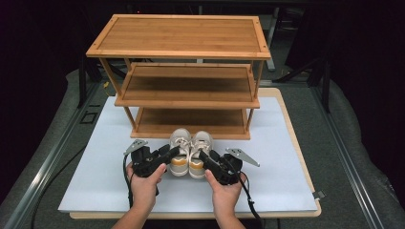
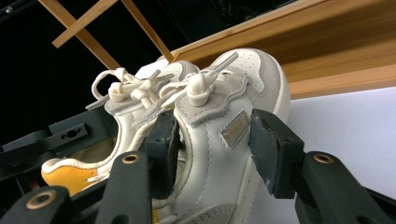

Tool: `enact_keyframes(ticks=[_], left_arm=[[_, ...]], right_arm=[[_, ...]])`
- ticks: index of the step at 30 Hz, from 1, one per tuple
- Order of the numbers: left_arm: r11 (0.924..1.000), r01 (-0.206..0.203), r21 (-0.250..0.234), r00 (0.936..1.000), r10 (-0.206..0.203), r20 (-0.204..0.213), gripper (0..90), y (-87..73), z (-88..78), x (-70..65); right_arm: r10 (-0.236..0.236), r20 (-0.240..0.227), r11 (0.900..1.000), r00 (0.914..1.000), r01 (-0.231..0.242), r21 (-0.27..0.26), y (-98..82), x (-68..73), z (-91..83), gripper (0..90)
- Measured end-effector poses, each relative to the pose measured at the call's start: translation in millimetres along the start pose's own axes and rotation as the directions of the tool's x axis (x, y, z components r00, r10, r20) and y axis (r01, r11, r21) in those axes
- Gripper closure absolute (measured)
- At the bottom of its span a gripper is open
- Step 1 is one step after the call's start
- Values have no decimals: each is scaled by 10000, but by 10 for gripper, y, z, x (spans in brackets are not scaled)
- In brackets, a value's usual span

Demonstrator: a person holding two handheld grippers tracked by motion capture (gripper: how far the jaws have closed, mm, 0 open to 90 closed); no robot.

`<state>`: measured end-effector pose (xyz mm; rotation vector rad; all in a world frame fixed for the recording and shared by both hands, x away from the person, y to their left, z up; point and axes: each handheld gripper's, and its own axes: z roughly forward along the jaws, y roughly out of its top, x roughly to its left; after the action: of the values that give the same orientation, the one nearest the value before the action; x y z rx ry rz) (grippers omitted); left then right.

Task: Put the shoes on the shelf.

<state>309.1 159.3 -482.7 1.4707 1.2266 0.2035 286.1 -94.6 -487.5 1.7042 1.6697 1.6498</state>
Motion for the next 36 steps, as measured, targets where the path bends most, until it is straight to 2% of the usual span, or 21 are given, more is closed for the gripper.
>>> enact_keyframes(ticks=[4,5,6,8,17,18,19,25,29,31,36], left_arm=[[10000,-46,-20,10000,46,31,510,51,-25,-24],[10000,-72,-3,10000,72,40,509,65,-32,-28],[10000,-70,-3,10000,70,51,509,77,-37,-31],[10000,-44,-2,10000,44,80,509,96,-42,-37],[10000,95,11,9998,-95,178,509,189,-82,-70],[10000,57,-9,9998,-56,186,510,212,-95,-83],[10000,14,-44,9998,-14,198,510,225,-102,-88],[9999,-97,-129,9996,101,278,509,333,-173,-155],[9998,-104,-170,9993,110,350,510,409,-210,-192],[9998,-71,-176,9992,77,382,510,449,-222,-213],[9994,-192,-282,9989,204,414,509,556,-257,-275]], right_arm=[[-25,-20,10000,10000,25,-21,35,23,-24,533],[17,-97,9999,10000,-16,149,51,27,-41,533],[43,-76,10000,10000,-44,-19,56,33,-33,533],[53,-174,10000,9998,-54,-33,73,42,-37,532],[-82,-77,10000,9999,82,21,183,109,-64,532],[-100,40,9999,9999,99,122,196,120,-75,532],[-101,-105,9999,9999,101,12,215,137,-78,532],[-201,-198,9997,9996,198,-144,309,218,-137,531],[-279,-106,9996,9996,279,11,383,268,-183,530],[-315,-321,9994,9990,311,-127,429,293,-192,529],[-470,-239,9988,9986,467,-153,537,356,-233,529]])
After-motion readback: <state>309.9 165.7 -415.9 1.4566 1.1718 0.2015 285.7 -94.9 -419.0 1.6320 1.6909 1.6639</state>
